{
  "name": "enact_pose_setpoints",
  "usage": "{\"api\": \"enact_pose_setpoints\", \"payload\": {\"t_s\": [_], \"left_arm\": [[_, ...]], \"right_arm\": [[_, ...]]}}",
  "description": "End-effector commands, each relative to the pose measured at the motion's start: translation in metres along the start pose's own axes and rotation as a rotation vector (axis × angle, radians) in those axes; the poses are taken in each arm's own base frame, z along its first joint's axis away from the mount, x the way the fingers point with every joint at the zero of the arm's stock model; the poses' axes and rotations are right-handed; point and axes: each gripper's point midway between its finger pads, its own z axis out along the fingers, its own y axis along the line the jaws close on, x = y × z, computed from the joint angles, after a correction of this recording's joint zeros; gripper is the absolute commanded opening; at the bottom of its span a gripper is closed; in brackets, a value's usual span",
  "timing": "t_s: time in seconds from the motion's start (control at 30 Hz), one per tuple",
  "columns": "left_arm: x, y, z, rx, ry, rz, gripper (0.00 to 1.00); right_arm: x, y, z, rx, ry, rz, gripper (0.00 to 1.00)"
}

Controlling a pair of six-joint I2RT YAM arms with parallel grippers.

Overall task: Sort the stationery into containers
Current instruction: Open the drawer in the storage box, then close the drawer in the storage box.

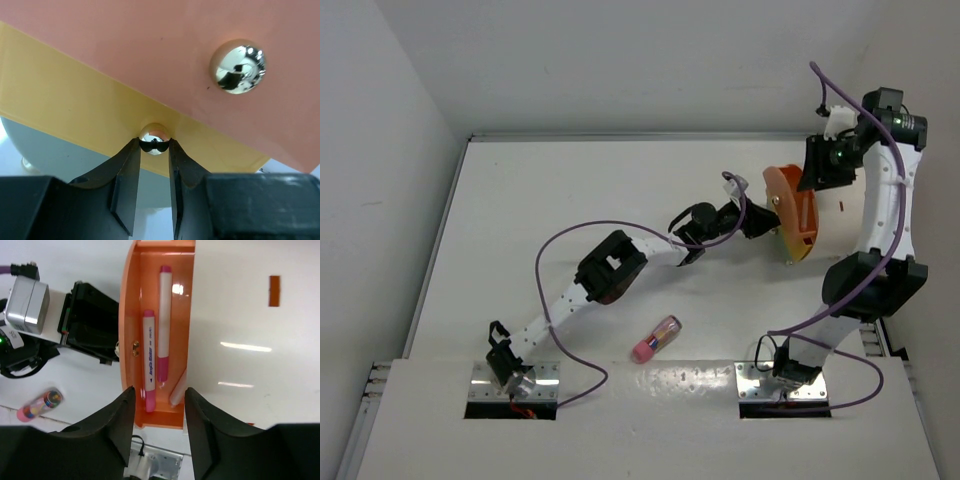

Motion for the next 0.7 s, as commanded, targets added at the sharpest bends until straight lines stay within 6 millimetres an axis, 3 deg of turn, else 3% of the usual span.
{"api": "enact_pose_setpoints", "payload": {"t_s": [0.0,0.2,0.37,0.5,0.67], "left_arm": [[-0.055,-0.034,0.007,0.068,-0.101,0.059,0.0],[-0.06,-0.036,0.005,0.06,-0.096,0.062,0.0],[-0.056,-0.034,0.004,0.058,-0.083,0.061,0.0],[-0.055,-0.034,0.004,0.057,-0.082,0.062,0.0],[-0.055,-0.033,0.003,0.056,-0.082,0.062,0.0]], "right_arm": [[-0.02,-0.007,-0.018,0.06,-0.098,-0.014,0.45],[-0.033,-0.016,-0.033,0.114,-0.18,0.008,0.44],[-0.042,0.004,-0.047,0.094,-0.216,-0.099,0.48],[-0.035,0.02,-0.043,0.102,-0.175,-0.188,0.65],[-0.035,0.022,-0.035,0.194,-0.176,-0.261,0.76]]}}
